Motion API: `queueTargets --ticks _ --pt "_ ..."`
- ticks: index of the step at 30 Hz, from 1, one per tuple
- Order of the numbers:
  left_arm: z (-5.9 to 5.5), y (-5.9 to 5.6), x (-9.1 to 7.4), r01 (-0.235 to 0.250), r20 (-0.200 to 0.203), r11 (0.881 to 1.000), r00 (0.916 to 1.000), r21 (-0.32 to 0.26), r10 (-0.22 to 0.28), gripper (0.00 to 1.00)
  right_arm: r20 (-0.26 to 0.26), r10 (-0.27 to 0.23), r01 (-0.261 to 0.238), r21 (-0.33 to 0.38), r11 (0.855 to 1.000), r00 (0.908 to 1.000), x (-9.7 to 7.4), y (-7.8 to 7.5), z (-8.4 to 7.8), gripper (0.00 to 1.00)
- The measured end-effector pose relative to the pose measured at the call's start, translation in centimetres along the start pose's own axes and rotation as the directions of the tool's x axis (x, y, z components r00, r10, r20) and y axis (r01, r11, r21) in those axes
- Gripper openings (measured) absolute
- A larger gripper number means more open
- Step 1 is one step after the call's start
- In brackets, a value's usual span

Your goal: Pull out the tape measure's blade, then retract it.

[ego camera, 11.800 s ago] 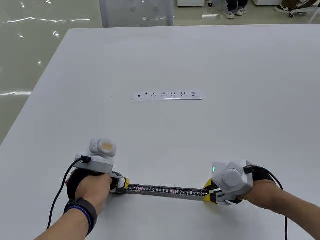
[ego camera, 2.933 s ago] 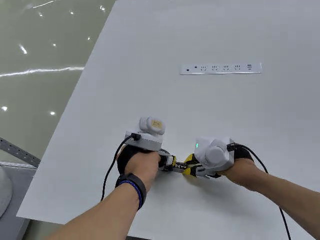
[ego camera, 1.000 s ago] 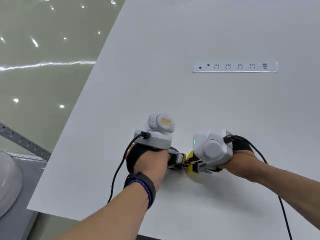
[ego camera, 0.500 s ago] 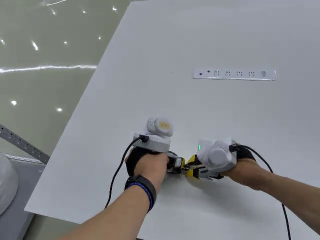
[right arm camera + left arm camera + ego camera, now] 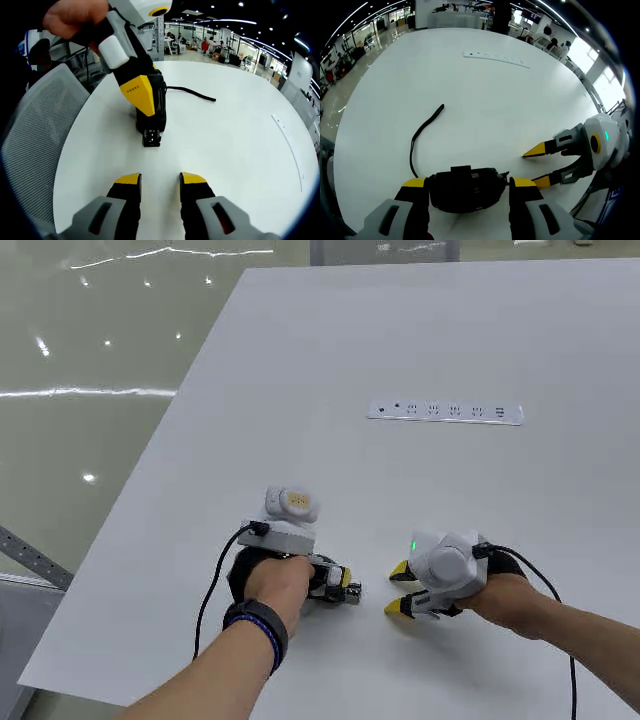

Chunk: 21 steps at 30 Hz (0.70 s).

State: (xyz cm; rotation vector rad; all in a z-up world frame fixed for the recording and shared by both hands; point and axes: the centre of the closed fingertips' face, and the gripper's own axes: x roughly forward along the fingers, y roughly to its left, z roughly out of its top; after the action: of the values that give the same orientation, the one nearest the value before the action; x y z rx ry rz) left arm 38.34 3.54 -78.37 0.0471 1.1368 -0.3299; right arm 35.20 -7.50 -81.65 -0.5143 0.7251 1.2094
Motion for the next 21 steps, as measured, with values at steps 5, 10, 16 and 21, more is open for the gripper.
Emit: queueTargets --ticks 5,10,16,21 --pt "0.0 0.0 -1.1 0.008 0.022 1.000 0.9997 0.000 -0.008 0.62 0.011 -0.031 0.030 0.052 0.998 0.9995 -1.7 -0.3 -0.6 0.33" --pt "0.1 0.2 -1.7 0.016 0.041 1.000 0.9990 0.003 -0.016 0.62 0.007 -0.043 0.042 0.088 0.995 0.9991 -2.7 -0.2 -1.1 0.35" --pt "-0.4 1.4 -3.5 0.035 0.075 0.999 0.9966 0.016 -0.036 0.62 0.057 -0.127 0.114 0.186 0.976 0.9903 -4.9 -0.7 -1.0 0.40" --pt "-0.1 1.4 -4.9 0.069 0.110 0.997 0.9914 0.017 -0.071 0.63 0.073 -0.163 0.142 0.234 0.962 0.9838 -6.1 -0.7 -0.9 0.43"
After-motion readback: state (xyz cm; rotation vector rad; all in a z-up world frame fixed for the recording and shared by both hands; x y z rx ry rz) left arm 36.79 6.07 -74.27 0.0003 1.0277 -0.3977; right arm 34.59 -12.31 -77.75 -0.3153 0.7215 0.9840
